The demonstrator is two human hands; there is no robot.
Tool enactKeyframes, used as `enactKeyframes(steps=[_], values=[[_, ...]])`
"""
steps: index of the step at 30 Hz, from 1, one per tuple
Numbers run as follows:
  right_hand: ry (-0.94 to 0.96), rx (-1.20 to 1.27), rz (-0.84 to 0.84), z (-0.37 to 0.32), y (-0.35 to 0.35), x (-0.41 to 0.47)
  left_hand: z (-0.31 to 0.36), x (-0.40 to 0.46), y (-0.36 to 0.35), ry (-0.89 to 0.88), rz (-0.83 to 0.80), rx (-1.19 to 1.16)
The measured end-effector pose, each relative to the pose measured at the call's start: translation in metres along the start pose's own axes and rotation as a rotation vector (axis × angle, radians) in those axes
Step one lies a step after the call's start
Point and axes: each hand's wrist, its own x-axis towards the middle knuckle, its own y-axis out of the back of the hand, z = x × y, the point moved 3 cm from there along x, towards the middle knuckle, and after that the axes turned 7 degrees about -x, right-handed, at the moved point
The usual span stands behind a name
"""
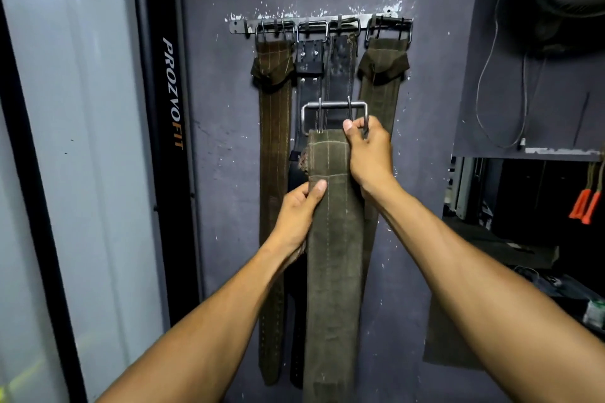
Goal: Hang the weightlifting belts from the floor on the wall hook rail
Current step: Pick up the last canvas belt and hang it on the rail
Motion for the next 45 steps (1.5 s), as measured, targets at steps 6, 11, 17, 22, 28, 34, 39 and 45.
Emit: enactKeyframes(steps=[6,11,17,22,28,34,39,45], values=[[-0.036,-0.002,0.032,-0.019,0.003,0.019,-0.043,-0.039,0.015,0.152,0.038,0.056],[-0.044,0.025,0.042,-0.032,0.002,0.02,-0.058,-0.061,0.028,0.294,-0.092,0.071],[-0.032,-0.017,0.037,-0.042,0.002,0.015,-0.107,-0.099,0.039,0.349,0.008,-0.01],[-0.021,-0.017,0.056,-0.048,0.01,0.014,-0.157,-0.141,0.054,0.476,-0.069,0.103],[-0.049,-0.018,0.047,-0.037,0.012,0.001,-0.157,-0.144,0.053,0.511,-0.093,0.1],[-0.115,-0.061,-0.038,0.004,0.006,-0.038,-0.049,-0.067,0.013,0.256,-0.086,-0.246],[-0.159,-0.059,-0.123,0.03,-0.004,-0.076,0.027,-0.004,-0.002,0.065,0.179,-0.079],[-0.244,0.255,-0.281,0.045,0.007,-0.11,0.039,0.001,-0.002,-0.054,0.218,-0.057]])
